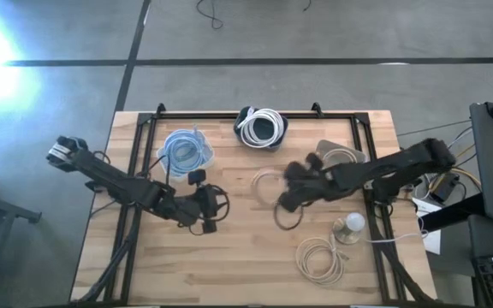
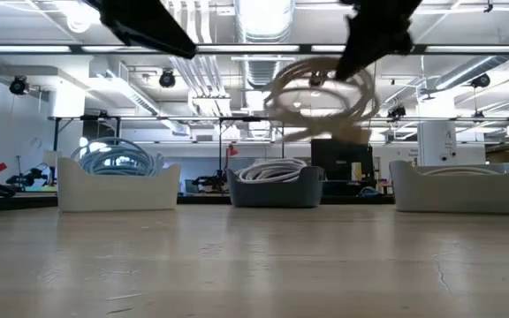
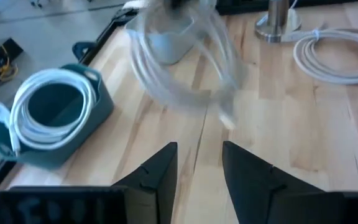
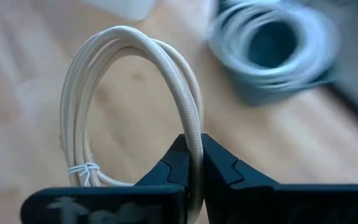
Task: Pick & Place USB Port
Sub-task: Put the left brown usb cable into the gray bin
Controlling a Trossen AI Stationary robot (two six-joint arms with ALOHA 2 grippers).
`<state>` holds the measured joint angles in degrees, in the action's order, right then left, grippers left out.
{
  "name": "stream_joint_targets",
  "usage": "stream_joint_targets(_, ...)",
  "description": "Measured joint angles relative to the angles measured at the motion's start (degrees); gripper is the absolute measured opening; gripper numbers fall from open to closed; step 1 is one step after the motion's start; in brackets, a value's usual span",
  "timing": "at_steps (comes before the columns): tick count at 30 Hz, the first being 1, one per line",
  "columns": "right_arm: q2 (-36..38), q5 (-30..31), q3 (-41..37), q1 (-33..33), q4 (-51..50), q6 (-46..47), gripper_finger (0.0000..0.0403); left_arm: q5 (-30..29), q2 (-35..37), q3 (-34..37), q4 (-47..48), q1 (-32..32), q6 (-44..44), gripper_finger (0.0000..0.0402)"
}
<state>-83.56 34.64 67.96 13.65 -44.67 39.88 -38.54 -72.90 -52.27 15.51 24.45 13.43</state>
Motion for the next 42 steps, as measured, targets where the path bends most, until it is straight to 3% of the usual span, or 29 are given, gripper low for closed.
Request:
stream_joint_targets(7, 12.1, 10.45, -0.57, 0.0, -19.75, 6.28, 0.0013, 0.07, 0.45, 3.87, 0.05, 0.0, 3.57, 0.0135)
stream_joint_targets(15, 20.53, 10.55, -0.9, -0.13, -45.93, 22.72, 0.0013, 0.15, 0.41, 6.81, -0.2, -0.02, 5.1, 0.0135)
stream_joint_targets(20, 26.59, 13.79, -5.19, -0.42, -43.61, 22.8, 0.0013, 0.0, 0.3, 7.49, -0.5, -0.02, 6.09, 0.0135)
stream_joint_targets(24, 29.81, 18.26, -12.16, -0.75, -45.14, 31.08, 0.0013, -0.04, 0.3, 7.52, -0.5, -0.02, 6.26, 0.0135)
stream_joint_targets(33, 33.47, 17.72, -28.87, -1.7, -45.31, 46.74, 0.0013, -0.04, 0.3, 7.54, -0.48, -0.02, 6.27, 0.0135)
stream_joint_targets(36, 33.16, 17.24, -30.66, -1.73, -44.54, 51.46, 0.0013, -0.06, 0.3, 7.54, -0.49, -0.02, 6.28, 0.0135)
stream_joint_targets(42, 33.17, 17.2, -32.79, -1.7, -39.19, 51.58, 0.0018, -0.07, 0.3, 7.54, -0.49, -0.02, 6.28, 0.0135)
